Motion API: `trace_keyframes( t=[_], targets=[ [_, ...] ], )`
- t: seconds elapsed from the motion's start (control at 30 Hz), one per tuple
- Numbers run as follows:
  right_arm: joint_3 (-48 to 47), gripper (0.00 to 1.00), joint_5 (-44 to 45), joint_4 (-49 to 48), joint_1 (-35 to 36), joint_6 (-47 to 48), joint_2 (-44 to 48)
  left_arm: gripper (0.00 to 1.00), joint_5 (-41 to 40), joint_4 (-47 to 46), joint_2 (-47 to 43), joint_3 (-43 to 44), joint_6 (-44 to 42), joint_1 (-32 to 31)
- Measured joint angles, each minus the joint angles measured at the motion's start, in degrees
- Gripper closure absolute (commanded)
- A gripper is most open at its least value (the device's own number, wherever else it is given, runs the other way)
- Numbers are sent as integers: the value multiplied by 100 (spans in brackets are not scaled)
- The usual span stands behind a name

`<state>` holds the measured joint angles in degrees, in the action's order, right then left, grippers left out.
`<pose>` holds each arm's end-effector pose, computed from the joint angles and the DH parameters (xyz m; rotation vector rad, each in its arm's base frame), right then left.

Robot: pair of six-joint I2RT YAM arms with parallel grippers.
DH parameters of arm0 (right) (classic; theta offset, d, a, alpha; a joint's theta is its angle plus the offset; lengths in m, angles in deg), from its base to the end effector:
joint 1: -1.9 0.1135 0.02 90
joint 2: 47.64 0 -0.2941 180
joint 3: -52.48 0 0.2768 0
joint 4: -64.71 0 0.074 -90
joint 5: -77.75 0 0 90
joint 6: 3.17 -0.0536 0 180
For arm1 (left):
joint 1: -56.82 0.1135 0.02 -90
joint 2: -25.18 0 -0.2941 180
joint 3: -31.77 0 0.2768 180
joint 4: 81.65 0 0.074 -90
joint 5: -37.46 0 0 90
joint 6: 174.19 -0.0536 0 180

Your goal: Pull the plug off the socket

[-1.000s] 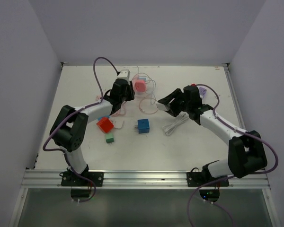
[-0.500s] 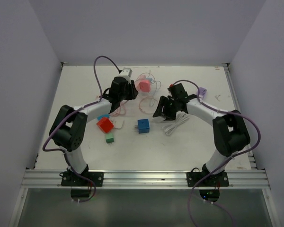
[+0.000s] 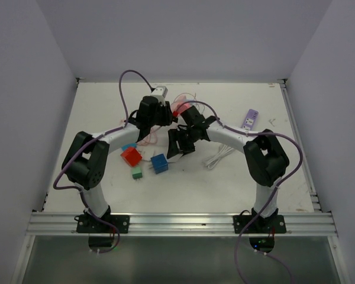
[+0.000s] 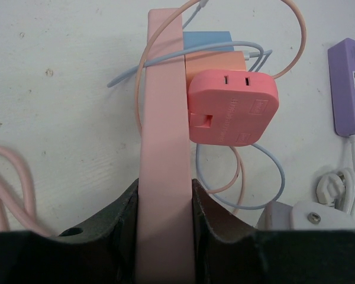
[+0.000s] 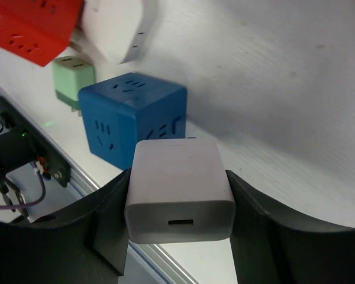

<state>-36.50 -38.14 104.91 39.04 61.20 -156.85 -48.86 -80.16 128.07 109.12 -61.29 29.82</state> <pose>0.3341 0.2824 0.1892 -0.4476 2.7554 0.9297 0.3984 -0.2069 0.2229 0.1162 2.0936 -0.6027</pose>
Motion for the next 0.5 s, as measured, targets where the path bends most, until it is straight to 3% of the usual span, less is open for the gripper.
trace_keyframes(
  t=[0.07, 0.27, 0.5],
  targets=[
    [-81, 34, -94, -42, 72, 85, -4, 100, 17, 0, 0, 0, -2, 0],
    [0, 23, -11, -197, 70, 214, 66, 100, 118, 4, 0, 0, -39, 0],
    [334, 24, 321, -291, 15, 254, 529, 100, 258, 61, 0, -2, -114, 0]
  ],
)
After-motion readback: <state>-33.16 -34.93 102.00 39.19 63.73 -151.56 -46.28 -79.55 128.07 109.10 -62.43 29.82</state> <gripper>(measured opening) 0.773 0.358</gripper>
